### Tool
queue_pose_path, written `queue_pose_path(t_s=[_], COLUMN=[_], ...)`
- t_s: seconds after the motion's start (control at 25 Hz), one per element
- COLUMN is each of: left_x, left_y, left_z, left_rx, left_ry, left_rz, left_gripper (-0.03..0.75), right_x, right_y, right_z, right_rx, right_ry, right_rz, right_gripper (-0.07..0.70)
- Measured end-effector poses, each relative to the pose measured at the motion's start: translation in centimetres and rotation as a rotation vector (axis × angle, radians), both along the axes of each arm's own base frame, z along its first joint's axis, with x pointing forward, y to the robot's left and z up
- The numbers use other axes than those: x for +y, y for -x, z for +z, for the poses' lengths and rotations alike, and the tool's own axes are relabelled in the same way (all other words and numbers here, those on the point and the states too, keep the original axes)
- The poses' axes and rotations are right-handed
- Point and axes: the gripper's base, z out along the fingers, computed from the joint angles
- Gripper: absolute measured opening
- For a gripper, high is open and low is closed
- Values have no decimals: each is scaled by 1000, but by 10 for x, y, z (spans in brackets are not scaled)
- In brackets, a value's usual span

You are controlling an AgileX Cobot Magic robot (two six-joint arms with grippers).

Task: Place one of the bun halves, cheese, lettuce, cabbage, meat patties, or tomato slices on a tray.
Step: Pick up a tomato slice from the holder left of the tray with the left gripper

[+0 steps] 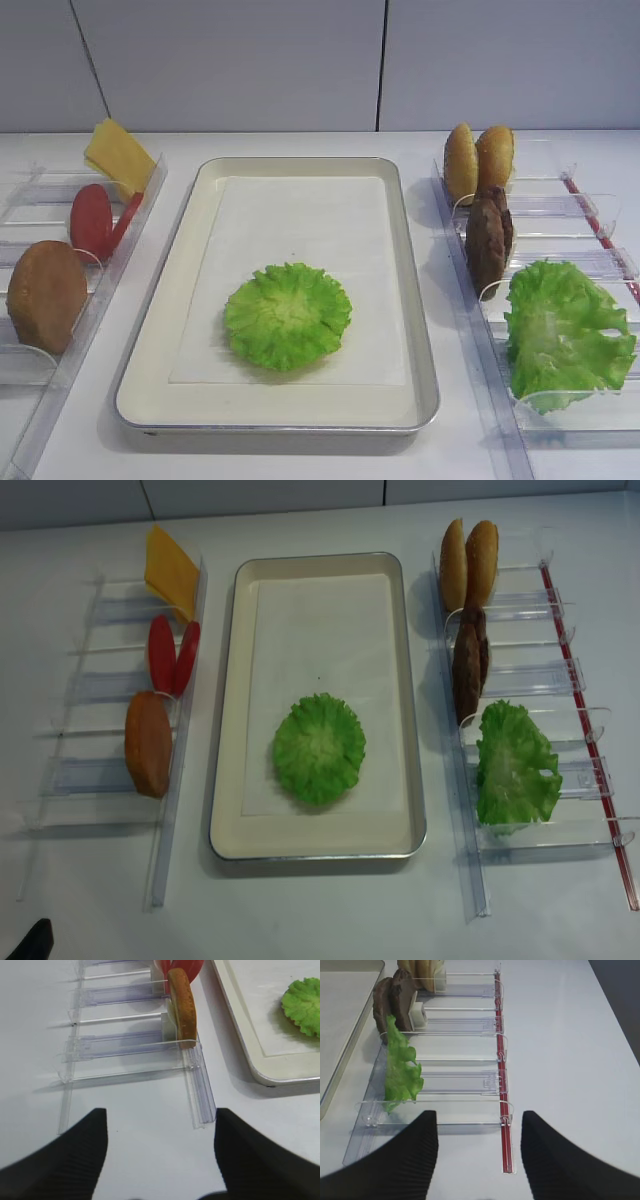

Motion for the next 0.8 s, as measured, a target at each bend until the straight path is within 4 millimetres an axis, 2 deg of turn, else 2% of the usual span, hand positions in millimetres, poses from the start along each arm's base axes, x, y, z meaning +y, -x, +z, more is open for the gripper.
queue_pose_path(t_s=[0.44,0.6,0.8], left_x=[0,2,4], left_y=[0,-8,-32], left_z=[1,14,38], left_rx=[-2,-2,32], left_ry=[-10,-62,-83], left_rz=[-7,-13,-10], left_gripper=[467,467,467], right_x=[0,0,0], right_y=[0,0,0], right_z=[0,0,0], right_rx=[0,0,0], right_ry=[0,0,0], right_rz=[0,0,-2], right_gripper=[321,290,283])
